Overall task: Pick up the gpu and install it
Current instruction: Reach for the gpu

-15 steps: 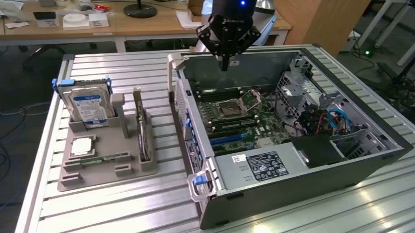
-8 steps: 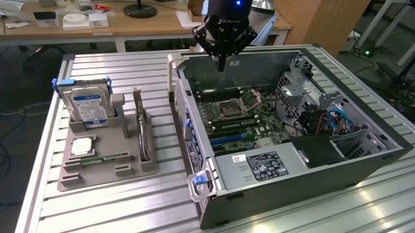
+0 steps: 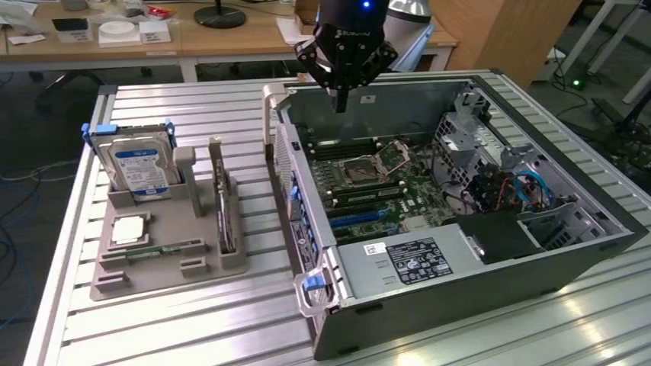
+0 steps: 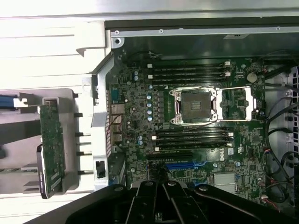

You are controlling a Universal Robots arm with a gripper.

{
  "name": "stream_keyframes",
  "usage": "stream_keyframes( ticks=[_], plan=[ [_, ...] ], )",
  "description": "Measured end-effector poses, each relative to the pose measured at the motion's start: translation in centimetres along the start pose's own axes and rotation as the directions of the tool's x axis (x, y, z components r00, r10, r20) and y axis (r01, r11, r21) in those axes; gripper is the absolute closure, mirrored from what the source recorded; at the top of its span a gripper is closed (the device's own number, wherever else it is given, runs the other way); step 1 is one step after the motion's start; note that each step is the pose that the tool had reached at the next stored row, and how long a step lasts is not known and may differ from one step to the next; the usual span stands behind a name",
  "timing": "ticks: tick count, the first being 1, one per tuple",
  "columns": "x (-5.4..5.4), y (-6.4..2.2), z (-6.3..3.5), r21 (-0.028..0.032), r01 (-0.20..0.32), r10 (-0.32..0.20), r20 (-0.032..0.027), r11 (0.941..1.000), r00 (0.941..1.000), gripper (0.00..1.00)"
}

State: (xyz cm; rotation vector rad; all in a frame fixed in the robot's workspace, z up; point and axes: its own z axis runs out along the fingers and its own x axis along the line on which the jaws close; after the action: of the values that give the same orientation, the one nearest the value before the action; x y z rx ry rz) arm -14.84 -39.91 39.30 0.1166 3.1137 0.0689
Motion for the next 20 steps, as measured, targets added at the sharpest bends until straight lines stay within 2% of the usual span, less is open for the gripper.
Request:
stream_keyframes(
  ticks=[20],
  plan=[
    [2.6,-0.23,-0.02,0.0,0.0,0.0,0.0,1.0,1.0,0.89]
  ],
)
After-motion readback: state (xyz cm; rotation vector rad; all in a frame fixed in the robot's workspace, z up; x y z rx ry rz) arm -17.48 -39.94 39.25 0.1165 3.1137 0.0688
